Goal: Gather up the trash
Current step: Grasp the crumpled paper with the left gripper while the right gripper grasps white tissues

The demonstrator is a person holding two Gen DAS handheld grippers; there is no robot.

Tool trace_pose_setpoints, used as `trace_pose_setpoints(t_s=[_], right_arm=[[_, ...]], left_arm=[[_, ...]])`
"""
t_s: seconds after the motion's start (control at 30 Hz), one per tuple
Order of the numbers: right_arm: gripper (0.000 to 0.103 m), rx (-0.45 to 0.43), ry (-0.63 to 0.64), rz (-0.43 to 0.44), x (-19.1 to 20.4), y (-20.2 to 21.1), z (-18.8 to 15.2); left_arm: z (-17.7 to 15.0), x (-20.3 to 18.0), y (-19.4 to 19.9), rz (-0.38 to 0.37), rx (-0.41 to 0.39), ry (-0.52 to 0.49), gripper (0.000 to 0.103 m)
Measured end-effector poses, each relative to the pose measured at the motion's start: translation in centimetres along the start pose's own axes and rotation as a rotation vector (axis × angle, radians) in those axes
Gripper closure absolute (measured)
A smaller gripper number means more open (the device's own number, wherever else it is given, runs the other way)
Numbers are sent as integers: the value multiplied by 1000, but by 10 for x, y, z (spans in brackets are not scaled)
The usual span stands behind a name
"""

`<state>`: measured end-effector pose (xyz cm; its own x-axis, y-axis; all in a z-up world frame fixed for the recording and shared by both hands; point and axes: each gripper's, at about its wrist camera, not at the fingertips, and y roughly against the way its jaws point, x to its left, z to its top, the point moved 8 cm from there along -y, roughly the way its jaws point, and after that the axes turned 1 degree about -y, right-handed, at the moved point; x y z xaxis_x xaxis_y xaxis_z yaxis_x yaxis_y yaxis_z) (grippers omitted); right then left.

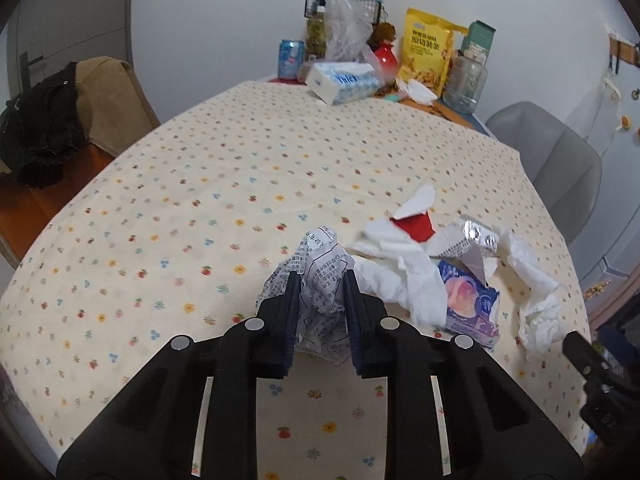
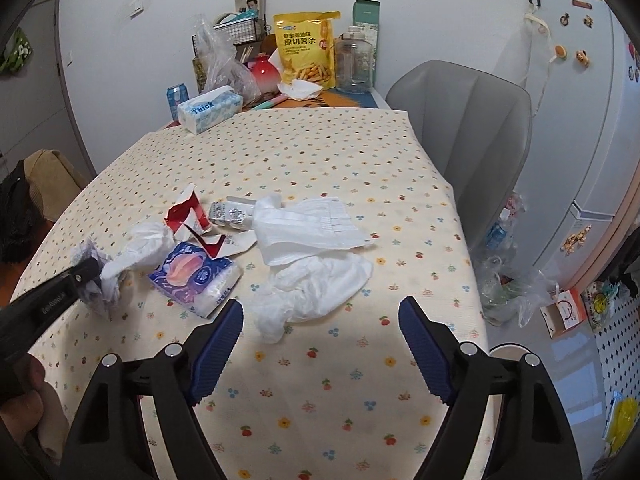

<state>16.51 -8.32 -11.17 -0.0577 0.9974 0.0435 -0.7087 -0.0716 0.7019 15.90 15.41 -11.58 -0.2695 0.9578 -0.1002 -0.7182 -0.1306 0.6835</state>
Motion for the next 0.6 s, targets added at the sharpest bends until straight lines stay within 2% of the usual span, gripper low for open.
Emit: trace_pose_setpoints(t_s=[0.17,0.4,0.5,0.57,0.6], right_arm=[[25,0,11,17,11,-5,0],[28,16,15,25,18,-19,-2],[41,45,12,35,18,-29,-5],[69,68,14,51,18,-34,-8],[74,84,14,58,17,-36,-10]], left_arm=[[10,11,17,49,-57,-4,81],[9,18,13,92,-52,-23,81],[7,14,6,105,-42,-35,81],[8,12,4,109,-41,-39,81],[8,10,4,109,-41,-42,81]])
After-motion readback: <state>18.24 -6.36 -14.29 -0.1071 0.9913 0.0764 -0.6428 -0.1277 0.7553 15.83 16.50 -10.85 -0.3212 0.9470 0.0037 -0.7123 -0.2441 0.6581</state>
